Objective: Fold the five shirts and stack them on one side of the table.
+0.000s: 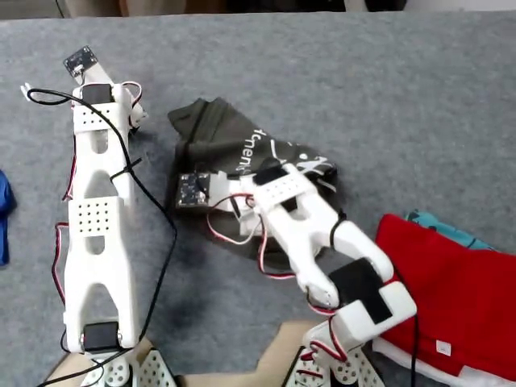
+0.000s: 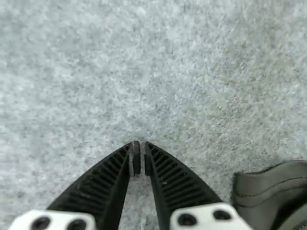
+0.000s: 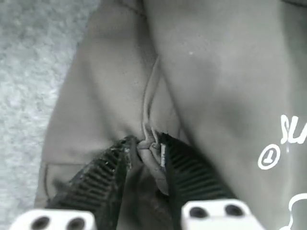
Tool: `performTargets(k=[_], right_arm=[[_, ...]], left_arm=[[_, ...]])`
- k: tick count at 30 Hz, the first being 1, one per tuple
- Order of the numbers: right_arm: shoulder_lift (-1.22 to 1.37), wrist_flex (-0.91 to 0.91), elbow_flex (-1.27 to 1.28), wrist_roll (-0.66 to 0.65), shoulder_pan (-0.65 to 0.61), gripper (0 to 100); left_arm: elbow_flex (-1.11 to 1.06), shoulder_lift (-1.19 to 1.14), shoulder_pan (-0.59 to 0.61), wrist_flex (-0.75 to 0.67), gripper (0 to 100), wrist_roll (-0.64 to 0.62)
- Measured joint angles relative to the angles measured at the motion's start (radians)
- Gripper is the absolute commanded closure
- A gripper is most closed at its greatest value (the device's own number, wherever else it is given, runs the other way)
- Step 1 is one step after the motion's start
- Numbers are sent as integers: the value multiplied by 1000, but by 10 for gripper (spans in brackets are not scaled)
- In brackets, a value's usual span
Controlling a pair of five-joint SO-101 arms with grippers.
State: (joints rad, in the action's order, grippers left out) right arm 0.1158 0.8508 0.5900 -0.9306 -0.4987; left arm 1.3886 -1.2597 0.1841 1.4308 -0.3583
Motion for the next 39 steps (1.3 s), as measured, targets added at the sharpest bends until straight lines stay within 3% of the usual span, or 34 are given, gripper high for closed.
performTargets(k=[4,13,18,23,26,31,39], right_arm=[[26,0,-43,0,35,996],[34,173,-164,0,66,886],[34,247,-226,0,68,997],[34,269,-267,0,68,994],[34,298,-288,0,68,977],[34,308,-273,0,68,857],[34,230,-153,0,68,847]], left_arm=[[0,0,0,0,961,0],[0,0,0,0,961,0],[0,0,0,0,961,0],[0,0,0,0,961,0],[0,0,0,0,961,0],[0,0,0,0,961,0],[0,0,0,0,961,0]])
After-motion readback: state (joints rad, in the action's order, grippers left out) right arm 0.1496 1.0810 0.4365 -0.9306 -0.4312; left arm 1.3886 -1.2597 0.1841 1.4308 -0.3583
